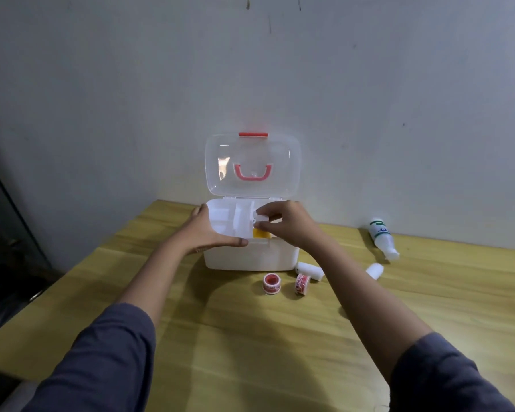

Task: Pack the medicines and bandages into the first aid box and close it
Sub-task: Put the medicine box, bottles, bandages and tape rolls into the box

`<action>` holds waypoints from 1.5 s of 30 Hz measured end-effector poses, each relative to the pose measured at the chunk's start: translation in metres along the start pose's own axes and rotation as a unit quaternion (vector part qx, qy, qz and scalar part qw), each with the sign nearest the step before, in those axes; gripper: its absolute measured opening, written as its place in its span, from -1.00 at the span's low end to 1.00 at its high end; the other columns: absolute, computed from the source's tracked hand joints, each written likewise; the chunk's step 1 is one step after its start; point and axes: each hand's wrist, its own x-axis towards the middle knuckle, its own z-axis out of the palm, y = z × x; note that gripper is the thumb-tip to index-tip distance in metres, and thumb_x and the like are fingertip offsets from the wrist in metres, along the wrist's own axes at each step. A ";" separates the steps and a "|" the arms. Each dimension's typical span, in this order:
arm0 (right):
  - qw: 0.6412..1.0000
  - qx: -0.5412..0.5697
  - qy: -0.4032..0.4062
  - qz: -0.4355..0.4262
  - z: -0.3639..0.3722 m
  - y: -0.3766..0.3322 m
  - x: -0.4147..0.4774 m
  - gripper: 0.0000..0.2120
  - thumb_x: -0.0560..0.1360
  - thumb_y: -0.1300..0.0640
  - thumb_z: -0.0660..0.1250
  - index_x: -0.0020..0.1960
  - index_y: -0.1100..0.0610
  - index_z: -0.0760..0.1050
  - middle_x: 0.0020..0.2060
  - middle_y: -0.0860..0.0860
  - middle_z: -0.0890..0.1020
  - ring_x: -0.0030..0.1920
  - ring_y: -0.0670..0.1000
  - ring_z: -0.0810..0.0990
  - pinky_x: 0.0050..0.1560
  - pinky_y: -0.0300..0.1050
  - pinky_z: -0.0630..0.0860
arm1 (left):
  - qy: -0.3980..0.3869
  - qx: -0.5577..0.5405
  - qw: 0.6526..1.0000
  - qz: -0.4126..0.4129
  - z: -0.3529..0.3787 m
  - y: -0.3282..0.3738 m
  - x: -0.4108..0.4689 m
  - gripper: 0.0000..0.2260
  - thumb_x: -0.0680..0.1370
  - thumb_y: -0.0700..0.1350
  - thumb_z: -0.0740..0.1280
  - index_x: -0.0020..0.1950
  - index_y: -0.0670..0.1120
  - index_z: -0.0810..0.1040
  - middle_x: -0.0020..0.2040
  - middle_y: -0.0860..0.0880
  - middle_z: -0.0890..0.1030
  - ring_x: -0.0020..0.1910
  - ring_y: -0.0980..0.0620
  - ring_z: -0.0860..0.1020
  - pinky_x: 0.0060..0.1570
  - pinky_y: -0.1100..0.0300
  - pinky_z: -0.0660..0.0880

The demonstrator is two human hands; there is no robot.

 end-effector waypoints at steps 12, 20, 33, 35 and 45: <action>0.941 -0.029 0.257 0.219 -0.076 0.125 -0.041 -0.63 0.44 0.11 0.37 0.19 0.27 0.51 0.16 0.20 0.61 0.18 0.15 0.56 0.20 -0.07 0.42 | 0.040 -0.047 0.998 0.027 0.008 -0.011 0.005 0.16 -0.10 0.54 0.50 0.42 0.11 0.35 0.38 0.06 0.45 0.36 0.03 0.45 0.34 -0.04 0.45; 0.889 -0.020 0.283 0.360 -0.066 0.178 -0.078 -0.49 0.38 0.08 0.41 0.26 0.26 0.42 0.18 0.26 0.53 0.20 0.25 0.47 0.20 0.10 0.43 | 0.048 -0.071 0.995 0.044 0.009 -0.013 0.008 0.08 -0.07 0.49 0.53 0.39 0.18 0.38 0.34 0.09 0.50 0.32 0.05 0.49 0.31 -0.04 0.48; 0.886 0.042 0.328 0.324 -0.076 0.153 -0.072 -0.72 0.49 0.10 0.31 0.10 0.28 0.53 -0.01 0.27 0.62 0.00 0.22 0.57 -0.05 -0.02 0.43 | 0.053 -0.095 0.993 0.044 0.011 -0.011 0.006 0.08 -0.09 0.49 0.54 0.38 0.19 0.39 0.33 0.10 0.50 0.34 0.06 0.47 0.32 -0.04 0.47; 0.921 0.047 0.288 0.260 -0.078 0.134 -0.068 -0.70 0.47 0.07 0.35 0.13 0.21 0.55 -0.10 0.18 0.64 -0.09 0.12 0.56 -0.14 -0.10 0.39 | 0.051 -0.094 0.993 0.040 0.011 -0.011 0.006 0.10 -0.10 0.49 0.54 0.39 0.18 0.38 0.35 0.09 0.49 0.34 0.05 0.46 0.32 -0.04 0.47; 0.992 -0.053 0.080 0.082 -0.078 0.022 -0.020 -0.67 0.33 0.12 0.49 0.07 0.17 0.62 -0.07 0.16 0.69 -0.15 0.01 0.55 -0.17 -0.12 0.44 | 0.044 -0.094 0.994 0.033 0.008 -0.004 -0.004 0.14 -0.08 0.50 0.52 0.44 0.12 0.35 0.37 0.06 0.46 0.36 0.03 0.43 0.34 -0.05 0.45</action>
